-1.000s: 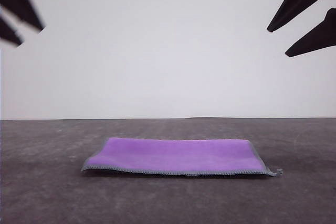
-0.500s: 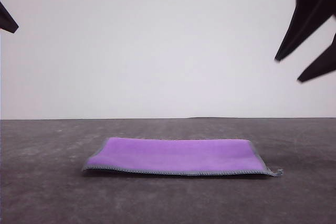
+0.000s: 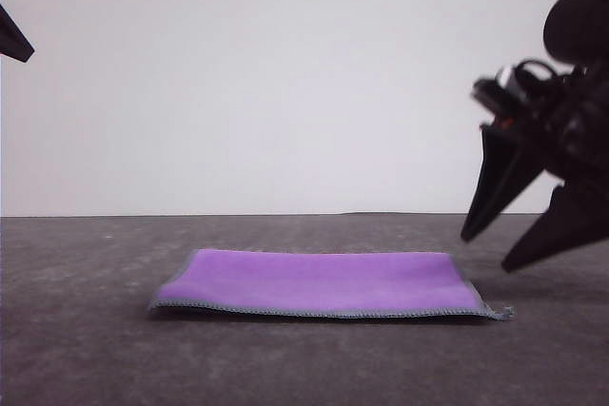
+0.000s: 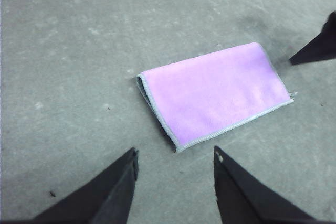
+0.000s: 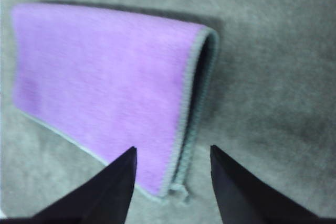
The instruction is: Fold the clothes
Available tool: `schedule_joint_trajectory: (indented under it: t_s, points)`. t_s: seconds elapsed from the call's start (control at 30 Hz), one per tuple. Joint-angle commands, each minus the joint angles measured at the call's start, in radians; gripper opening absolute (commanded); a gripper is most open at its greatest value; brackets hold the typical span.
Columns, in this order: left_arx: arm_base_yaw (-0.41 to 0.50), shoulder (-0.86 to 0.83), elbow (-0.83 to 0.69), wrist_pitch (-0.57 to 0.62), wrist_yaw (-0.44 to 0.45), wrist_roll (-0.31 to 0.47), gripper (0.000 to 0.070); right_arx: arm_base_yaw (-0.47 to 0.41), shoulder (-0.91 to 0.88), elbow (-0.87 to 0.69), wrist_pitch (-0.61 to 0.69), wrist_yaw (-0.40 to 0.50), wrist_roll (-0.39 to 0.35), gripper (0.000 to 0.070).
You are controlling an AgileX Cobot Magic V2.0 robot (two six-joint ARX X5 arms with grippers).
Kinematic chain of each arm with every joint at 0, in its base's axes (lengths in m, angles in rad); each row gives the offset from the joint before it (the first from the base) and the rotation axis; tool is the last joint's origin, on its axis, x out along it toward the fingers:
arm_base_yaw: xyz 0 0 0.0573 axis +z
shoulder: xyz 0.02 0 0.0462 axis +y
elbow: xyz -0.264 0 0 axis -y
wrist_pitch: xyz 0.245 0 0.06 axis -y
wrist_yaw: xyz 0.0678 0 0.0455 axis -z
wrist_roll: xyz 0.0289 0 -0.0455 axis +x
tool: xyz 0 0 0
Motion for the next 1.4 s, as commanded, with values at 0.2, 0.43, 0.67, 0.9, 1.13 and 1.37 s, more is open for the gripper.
schedule_joint_trajectory:
  t_s: [0.2,0.43,0.67,0.9,1.13,1.37]
  points:
    - [-0.005,0.004,0.008,0.012,-0.002,0.0,0.0271,0.006,0.101,0.005,0.009,-0.058,-0.046,0.0282]
    - [-0.005,0.005,0.008,0.011,-0.002,0.0,0.0271,0.047,0.15,0.005,0.016,-0.121,-0.044,0.0282]
    - [-0.005,0.005,0.008,0.01,-0.002,0.0,0.0271,0.108,0.18,0.005,0.088,-0.08,-0.014,0.0155]
    - [-0.005,0.005,0.008,0.01,-0.002,0.0,0.0271,0.083,0.174,0.005,0.087,-0.034,-0.009,0.0]
    - [-0.005,0.005,0.008,0.01,-0.002,0.0,0.0272,0.076,0.12,0.022,0.068,-0.087,-0.008,0.0]
    - [-0.005,0.005,0.008,0.008,-0.002,0.0,0.0272,0.153,0.104,0.085,0.078,-0.131,-0.003,0.0]
